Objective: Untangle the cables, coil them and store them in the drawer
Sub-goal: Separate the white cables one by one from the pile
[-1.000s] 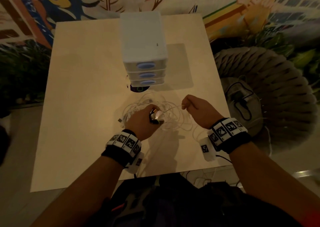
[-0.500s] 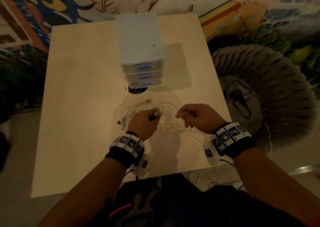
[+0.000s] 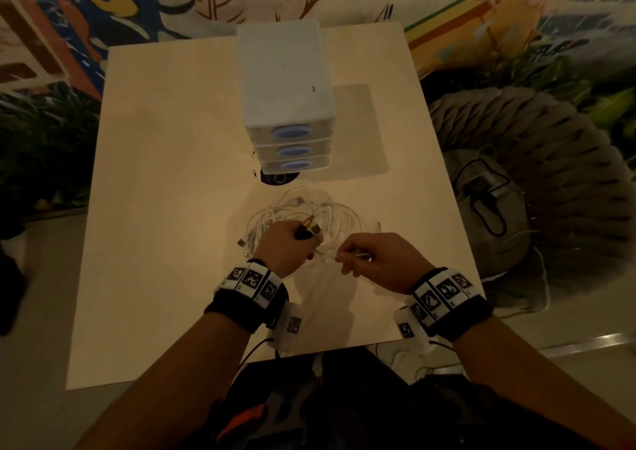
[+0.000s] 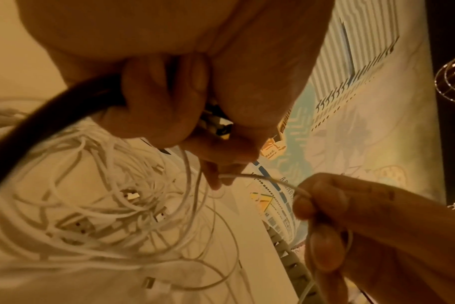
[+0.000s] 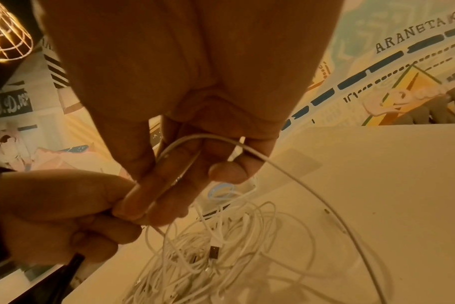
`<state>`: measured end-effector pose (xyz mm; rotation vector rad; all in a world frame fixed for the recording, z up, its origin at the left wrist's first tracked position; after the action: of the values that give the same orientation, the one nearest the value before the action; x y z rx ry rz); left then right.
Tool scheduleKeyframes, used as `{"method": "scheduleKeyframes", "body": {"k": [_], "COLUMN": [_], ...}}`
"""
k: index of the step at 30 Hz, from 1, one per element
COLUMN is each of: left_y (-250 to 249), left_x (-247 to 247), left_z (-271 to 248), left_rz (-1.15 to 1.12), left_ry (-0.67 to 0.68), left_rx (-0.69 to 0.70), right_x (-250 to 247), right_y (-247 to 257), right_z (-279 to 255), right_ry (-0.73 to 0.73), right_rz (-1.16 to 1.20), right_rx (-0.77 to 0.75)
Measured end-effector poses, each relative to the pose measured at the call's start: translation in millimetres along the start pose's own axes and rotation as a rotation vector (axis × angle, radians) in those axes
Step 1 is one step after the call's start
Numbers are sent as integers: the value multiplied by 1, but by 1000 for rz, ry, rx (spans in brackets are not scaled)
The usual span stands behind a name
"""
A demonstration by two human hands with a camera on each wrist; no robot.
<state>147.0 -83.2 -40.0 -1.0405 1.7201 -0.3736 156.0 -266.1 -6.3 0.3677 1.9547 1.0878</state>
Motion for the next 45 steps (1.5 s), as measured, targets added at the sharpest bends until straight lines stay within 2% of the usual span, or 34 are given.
{"method": "scheduleKeyframes", "body": {"k": [6,13,16,21,23,27,30,33,36,38,41,43,45], "left_y": [-1,3,4,2,1,-2,-1,0,-4,-9,-14,-16,-17], "left_x": [2,0,-1,-2,-2,-4,-6,-7,-5,-1,6,8,3], "left_z": [-4,-3,-3,-7,-10,-14,-15,-15,-17,-18,-19,-20,-20], "left_rz": [-236,-273,-269,-295,-301,-311,-303,-295,-273,-205,-91,-78,-89], "left_ry": [-30,-43,-44,0,0,10,16,14,34,53,70,83,42], "left_rx": [12,21,34,58,64,75,80,79,109,150,200,208,213], "right_x": [11,16,8,-26,-32,-33,-36,-36,-24,-15,-11,-12,-16], "right_y": [-16,-23,-26,-27,-28,-39,-36,-36,-37,-34,-24,-19,-15], "right_z": [0,4,10,29,41,64,66,62,59,58,57,56,53], "right_ry": [117,151,74,-267,-290,-232,-242,-269,-244,-215,-223,-243,-269], "right_rz": [-30,12,34,5,-40,-157,-202,-93,270,416,475,509,540], "right_rx": [117,177,199,122,82,122,91,99,255,315,280,247,219]}}
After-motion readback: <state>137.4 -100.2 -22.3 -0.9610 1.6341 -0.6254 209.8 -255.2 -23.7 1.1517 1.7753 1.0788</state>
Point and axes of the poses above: each hand's wrist, its own z-axis towards the middle knuckle, its own x-axis out of the palm, y = z × x, the point moved 7 cm from there along z, towards the middle knuckle, and after that the axes turned 7 degrees about -y, right-handed, at the moved point
